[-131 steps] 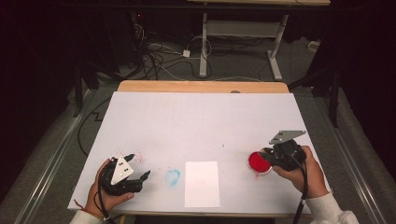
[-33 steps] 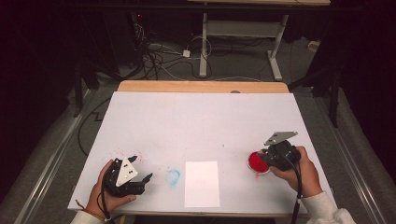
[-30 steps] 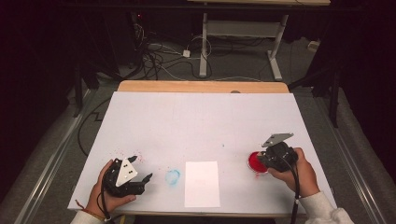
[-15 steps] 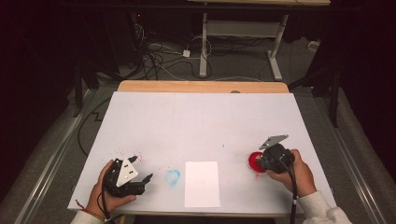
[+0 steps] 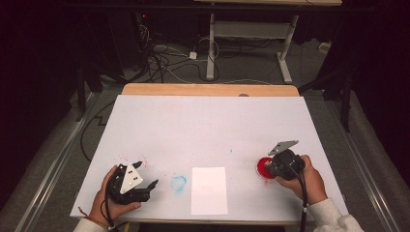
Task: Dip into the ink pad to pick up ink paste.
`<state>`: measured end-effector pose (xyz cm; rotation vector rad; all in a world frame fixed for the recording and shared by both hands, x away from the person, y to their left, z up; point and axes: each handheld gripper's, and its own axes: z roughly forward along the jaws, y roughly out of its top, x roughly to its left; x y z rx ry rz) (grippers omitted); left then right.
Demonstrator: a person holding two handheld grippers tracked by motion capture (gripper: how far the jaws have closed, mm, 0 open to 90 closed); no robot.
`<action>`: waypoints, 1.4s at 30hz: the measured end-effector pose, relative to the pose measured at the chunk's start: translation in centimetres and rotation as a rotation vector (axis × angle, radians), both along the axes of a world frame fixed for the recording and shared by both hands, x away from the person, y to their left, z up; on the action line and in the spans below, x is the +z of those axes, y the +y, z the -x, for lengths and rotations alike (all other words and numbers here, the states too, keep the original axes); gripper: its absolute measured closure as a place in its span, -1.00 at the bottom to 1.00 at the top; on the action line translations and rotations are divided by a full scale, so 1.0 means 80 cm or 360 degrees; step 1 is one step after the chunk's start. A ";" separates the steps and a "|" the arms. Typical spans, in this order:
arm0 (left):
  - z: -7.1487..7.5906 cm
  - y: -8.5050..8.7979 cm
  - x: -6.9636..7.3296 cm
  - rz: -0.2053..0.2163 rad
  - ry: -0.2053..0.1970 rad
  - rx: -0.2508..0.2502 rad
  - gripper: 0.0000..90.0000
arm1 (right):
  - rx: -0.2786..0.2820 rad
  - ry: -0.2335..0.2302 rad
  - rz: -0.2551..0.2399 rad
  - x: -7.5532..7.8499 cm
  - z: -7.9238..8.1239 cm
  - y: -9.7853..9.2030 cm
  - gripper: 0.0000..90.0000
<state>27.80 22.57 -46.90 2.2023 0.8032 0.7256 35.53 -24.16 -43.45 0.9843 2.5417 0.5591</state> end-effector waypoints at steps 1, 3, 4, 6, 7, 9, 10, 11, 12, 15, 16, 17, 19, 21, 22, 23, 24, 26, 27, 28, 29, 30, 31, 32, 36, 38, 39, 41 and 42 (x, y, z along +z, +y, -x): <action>0.000 0.000 0.000 0.0005 -0.0007 0.0002 -0.54 | -0.0001 -0.0006 0.0012 0.000 0.001 0.002 0.70; 0.001 0.000 0.001 0.0013 -0.0010 0.0001 -0.54 | -0.0001 -0.0001 0.0009 0.000 0.001 0.001 0.70; 0.001 0.000 0.001 0.0009 -0.0013 0.0000 -0.54 | -0.0003 0.0004 -0.0001 0.000 0.000 0.000 0.70; 0.001 -0.001 0.001 0.0006 -0.0009 0.0000 -0.54 | -0.0006 0.0012 -0.0018 0.000 -0.001 -0.001 0.70; 0.001 -0.001 0.001 0.0004 -0.0009 0.0001 -0.54 | -0.0002 0.0010 -0.0008 0.000 -0.001 -0.001 0.70; 0.001 -0.001 0.001 0.0006 -0.0010 -0.0001 -0.54 | -0.0003 0.0007 -0.0002 0.000 0.000 0.000 0.70; 0.001 0.000 0.001 0.0004 -0.0009 -0.0001 -0.54 | -0.0005 0.0004 0.0001 0.000 0.000 0.000 0.70; 0.001 -0.001 0.000 0.0004 -0.0007 0.0000 -0.54 | -0.0006 0.0005 0.0002 0.000 0.000 0.000 0.70; 0.001 -0.001 0.000 0.0004 -0.0007 0.0000 -0.54 | -0.0005 0.0004 0.0002 0.000 0.000 0.000 0.70; 0.001 -0.001 0.001 0.0004 -0.0009 -0.0002 -0.54 | -0.0007 0.0003 0.0001 -0.001 0.000 0.000 0.70; 0.001 -0.002 0.001 0.0004 -0.0009 -0.0003 -0.54 | -0.0006 0.0002 0.0003 -0.001 0.000 0.001 0.70; 0.001 -0.002 0.001 0.0003 -0.0007 -0.0004 -0.54 | -0.0005 -0.0003 0.0015 -0.001 0.001 0.001 0.70; 0.000 -0.002 0.001 -0.0006 -0.0003 -0.0006 -0.54 | -0.0004 -0.0002 0.0010 -0.001 0.001 0.001 0.70; 0.000 -0.002 0.000 -0.0006 -0.0003 -0.0007 -0.54 | -0.0008 0.0001 -0.0014 -0.001 0.000 -0.001 0.70; 0.000 -0.002 0.001 -0.0007 -0.0005 -0.0008 -0.54 | -0.0008 0.0001 -0.0014 -0.001 0.000 -0.001 0.70; 0.001 -0.002 0.001 -0.0006 -0.0005 -0.0008 -0.54 | 0.0002 -0.0015 0.0003 0.000 0.002 0.000 0.70; 0.001 -0.002 0.001 -0.0004 -0.0005 -0.0006 -0.54 | 0.0008 -0.0020 0.0002 -0.001 0.002 0.000 0.70; 0.001 -0.002 0.001 0.0000 -0.0005 -0.0004 -0.54 | 0.0010 -0.0008 -0.0013 0.000 0.001 -0.002 0.70; 0.000 -0.001 0.001 0.0000 -0.0003 -0.0003 -0.54 | -0.0004 -0.0011 -0.0054 0.003 -0.001 -0.006 0.70; 0.000 -0.001 0.000 -0.0001 -0.0002 -0.0003 -0.54 | -0.0011 -0.0036 -0.0062 0.006 0.000 -0.009 0.70; 0.000 -0.001 0.000 -0.0001 -0.0003 -0.0003 -0.54 | -0.0024 -0.0047 -0.0106 0.010 0.001 -0.012 0.70; 0.000 -0.001 0.000 0.0001 -0.0005 -0.0003 -0.54 | -0.0024 -0.0047 -0.0106 0.010 0.001 -0.012 0.70; 0.000 -0.001 0.000 0.0002 -0.0005 -0.0003 -0.54 | -0.0025 -0.0078 -0.0195 0.023 0.004 -0.018 0.70; 0.000 0.000 0.000 0.0000 -0.0001 -0.0004 -0.54 | -0.0030 -0.0109 -0.0222 0.031 0.006 -0.021 0.70; 0.000 0.000 0.000 0.0000 0.0001 -0.0003 -0.54 | -0.0028 -0.0173 -0.0268 0.048 0.013 -0.026 0.70; 0.000 0.001 0.000 0.0004 0.0001 -0.0003 -0.54 | -0.0024 -0.0212 -0.0302 0.060 0.018 -0.029 0.69; -0.001 0.001 -0.001 0.0007 0.0004 -0.0001 -0.54 | -0.0024 -0.0212 -0.0302 0.060 0.018 -0.029 0.69; -0.002 0.002 -0.001 0.0013 0.0003 0.0002 -0.54 | -0.0026 -0.0228 -0.0323 0.066 0.021 -0.030 0.70; -0.003 0.003 -0.002 0.0018 0.0007 0.0003 -0.54 | -0.0017 -0.0239 -0.0327 0.069 0.021 -0.029 0.70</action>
